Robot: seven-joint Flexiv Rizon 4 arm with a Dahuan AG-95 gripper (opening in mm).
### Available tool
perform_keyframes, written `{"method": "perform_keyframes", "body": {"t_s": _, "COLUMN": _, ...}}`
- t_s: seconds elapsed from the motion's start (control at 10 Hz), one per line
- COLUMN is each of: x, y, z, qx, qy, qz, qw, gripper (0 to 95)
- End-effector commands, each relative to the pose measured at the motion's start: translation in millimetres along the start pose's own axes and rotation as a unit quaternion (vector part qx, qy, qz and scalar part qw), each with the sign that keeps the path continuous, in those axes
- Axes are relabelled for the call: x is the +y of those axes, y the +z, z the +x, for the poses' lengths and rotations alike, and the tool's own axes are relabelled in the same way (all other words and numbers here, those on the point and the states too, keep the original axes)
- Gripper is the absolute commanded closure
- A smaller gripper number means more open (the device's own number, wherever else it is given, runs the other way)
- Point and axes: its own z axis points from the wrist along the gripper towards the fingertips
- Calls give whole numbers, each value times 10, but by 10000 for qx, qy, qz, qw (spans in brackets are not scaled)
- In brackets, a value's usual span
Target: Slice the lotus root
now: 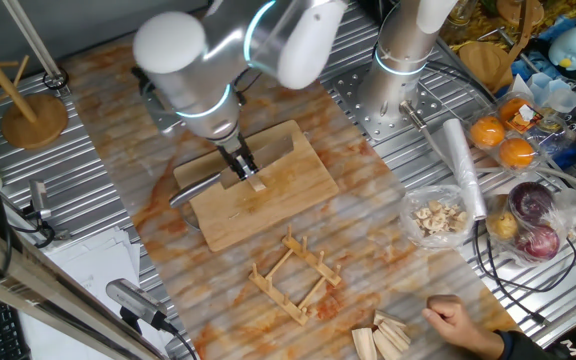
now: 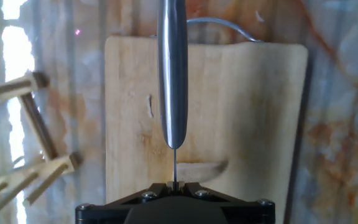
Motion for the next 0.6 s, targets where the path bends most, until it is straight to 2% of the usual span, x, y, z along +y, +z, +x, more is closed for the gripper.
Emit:
{"method": "perform_keyframes", "body": {"t_s": 0.1, "x": -8, "y": 1, "z": 6, "qx": -579, "qy": -23, "qz": -31, "qw": 9983, "gripper": 950}}
{"method": "perform_keyframes", "body": {"t_s": 0.2, "x": -8, "y": 1, "z": 6, "qx": -778, "qy": -175, "qz": -41, "qw": 9968, "gripper": 950}}
{"method": "perform_keyframes", "body": {"t_s": 0.3, "x": -8, "y": 1, "z": 6, "qx": -883, "qy": -180, "qz": -26, "qw": 9959, "gripper": 950}}
{"method": "perform_keyframes", "body": {"t_s": 0.6, "x": -8, "y": 1, "z": 6, "qx": -836, "qy": -249, "qz": 0, "qw": 9962, "gripper": 950}}
